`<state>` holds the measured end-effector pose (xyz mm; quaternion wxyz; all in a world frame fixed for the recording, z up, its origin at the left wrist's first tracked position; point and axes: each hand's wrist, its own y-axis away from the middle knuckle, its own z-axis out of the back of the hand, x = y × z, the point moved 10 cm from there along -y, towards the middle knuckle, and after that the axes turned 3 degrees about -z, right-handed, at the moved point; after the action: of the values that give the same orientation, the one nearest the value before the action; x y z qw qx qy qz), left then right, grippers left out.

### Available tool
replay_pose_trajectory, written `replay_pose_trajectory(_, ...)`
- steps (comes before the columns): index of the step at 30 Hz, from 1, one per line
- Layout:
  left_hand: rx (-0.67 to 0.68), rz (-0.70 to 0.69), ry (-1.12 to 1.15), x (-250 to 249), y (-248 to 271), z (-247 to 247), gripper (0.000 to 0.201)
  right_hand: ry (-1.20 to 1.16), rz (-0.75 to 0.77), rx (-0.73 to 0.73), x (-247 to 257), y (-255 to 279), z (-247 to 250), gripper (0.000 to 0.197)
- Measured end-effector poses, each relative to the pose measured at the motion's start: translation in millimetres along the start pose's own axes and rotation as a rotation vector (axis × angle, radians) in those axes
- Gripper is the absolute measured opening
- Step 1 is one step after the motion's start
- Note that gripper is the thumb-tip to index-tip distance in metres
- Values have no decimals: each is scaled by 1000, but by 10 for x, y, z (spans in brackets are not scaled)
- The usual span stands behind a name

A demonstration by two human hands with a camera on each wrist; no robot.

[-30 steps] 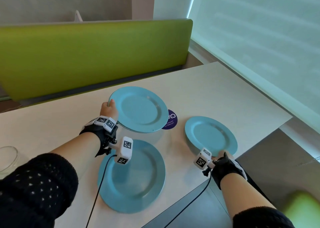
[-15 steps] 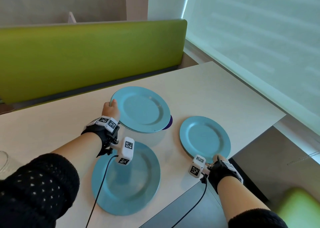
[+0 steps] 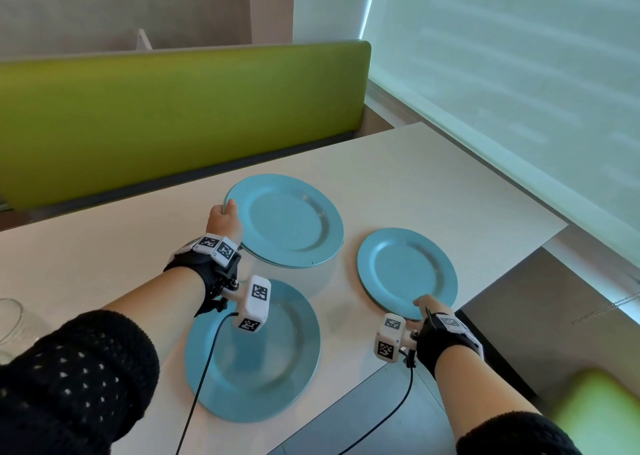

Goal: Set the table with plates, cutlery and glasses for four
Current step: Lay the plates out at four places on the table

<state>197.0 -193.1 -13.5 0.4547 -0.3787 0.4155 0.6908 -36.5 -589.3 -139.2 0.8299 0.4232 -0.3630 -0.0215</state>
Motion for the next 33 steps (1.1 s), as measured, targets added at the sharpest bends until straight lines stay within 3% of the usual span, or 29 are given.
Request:
replay_pose_trajectory(3, 9, -4, 14, 19, 1, 29, 48, 116, 3, -18, 8, -183, -7, 43)
replay_pose_trajectory(7, 27, -2, 30, 34, -15, 91, 48, 234, 60, -96, 276, 462, -57, 44)
replay_pose_trajectory(10, 48, 8, 24, 45, -36, 158, 49, 269, 82, -182, 454, 659, -140, 53)
replay_pose_trajectory(12, 63, 15, 8, 44, -44, 225, 51, 276, 172, -192, 635, 789, -357, 55)
replay_pose_trajectory(15, 76, 34, 12, 55, -78, 354, 55, 225, 375, 40, 916, 1095, -1055, 40)
replay_pose_trajectory(18, 89, 68, 30, 100, -95, 520, 59, 67, 406, 335, 997, 1513, -1713, 29)
replay_pose_trajectory(25, 53, 133, 77, 374, -275, 1013, 50, 75, 452, 375, 995, 1819, -2289, 11)
replay_pose_trajectory(27, 24, 130, 123, 456, -357, 1120, 50, 46, 420, 409, 961, 1834, -2421, 18)
replay_pose_trajectory(30, -45, 138, 171, 677, -608, 1271, 53, -15, 364, 446, 919, 1832, -2558, 13)
replay_pose_trajectory(33, -180, 162, 173, 536, -551, 1631, 47, -126, 277, 495, 945, 1806, -2655, 22)
